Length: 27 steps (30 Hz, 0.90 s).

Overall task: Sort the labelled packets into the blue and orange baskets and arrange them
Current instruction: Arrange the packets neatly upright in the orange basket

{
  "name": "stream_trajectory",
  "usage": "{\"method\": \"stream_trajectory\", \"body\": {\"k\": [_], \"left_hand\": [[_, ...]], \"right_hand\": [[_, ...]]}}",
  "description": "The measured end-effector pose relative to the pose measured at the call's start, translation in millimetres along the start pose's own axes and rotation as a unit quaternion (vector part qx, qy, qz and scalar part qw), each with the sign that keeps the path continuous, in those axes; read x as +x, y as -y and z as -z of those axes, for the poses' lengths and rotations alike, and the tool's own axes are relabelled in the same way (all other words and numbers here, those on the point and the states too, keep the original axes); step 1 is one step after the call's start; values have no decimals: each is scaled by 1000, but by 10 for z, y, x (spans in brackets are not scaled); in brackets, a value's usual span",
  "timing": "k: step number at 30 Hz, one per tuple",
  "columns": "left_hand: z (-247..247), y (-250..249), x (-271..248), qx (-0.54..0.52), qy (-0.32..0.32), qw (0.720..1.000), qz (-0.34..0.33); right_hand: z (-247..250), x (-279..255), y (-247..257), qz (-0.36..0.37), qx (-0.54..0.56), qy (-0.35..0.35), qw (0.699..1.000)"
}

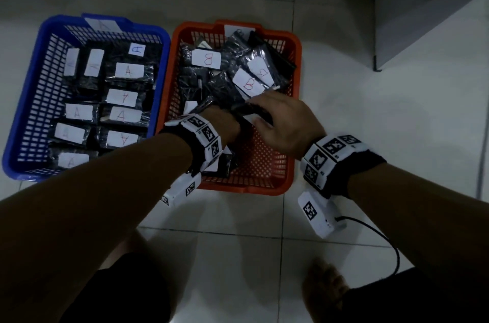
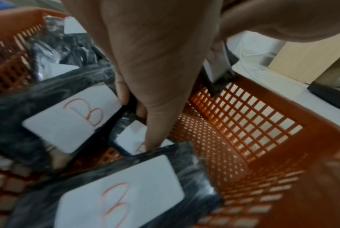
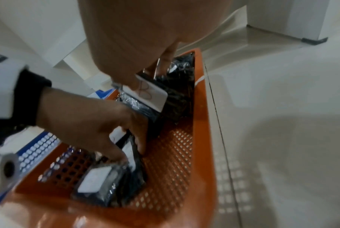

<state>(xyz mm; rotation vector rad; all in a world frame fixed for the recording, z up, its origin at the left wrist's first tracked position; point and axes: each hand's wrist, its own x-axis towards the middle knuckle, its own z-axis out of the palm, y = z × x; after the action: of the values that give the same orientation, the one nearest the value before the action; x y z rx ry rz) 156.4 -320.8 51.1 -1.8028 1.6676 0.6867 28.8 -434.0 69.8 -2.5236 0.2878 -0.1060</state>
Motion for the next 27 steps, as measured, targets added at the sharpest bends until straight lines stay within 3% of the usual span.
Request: {"method": "stream_trajectory", "body": {"k": [3,5,11,14,16,18,21,24,25,27], "left_hand": [[-87,72,-67,9,-43,999,-20],[-102,95,-123,-9,-31,999,-23],[-201,264,-149,-176,-126,976,2],[-181,318,-168,-247,-164,955,12],[-151,346,-153,-266,-169,949,21],[-135,357,-147,-284,-160,945,22],[-163,340,-141,-275,-150,949,33],[-217,321,-120,-260,-164,950,52],[-221,315,-121,-260,-165,950,58],[-213,324,-122,-269,-168,946,67]], "right_hand": [[4,-30,37,-9,-30,88,996],[28,15,69,-10,-50,131,990],[73,59,114,-7,36,105,994],[13,60,110,-31,15,226,973],[-74,64,131,-24,-62,289,955],[-185,79,147,-21,-154,294,943],[-300,125,177,-53,-196,325,924],[-377,138,257,-16,-249,251,935],[-371,102,288,9,-260,196,945],[-406,102,285,0,-262,256,931]]}}
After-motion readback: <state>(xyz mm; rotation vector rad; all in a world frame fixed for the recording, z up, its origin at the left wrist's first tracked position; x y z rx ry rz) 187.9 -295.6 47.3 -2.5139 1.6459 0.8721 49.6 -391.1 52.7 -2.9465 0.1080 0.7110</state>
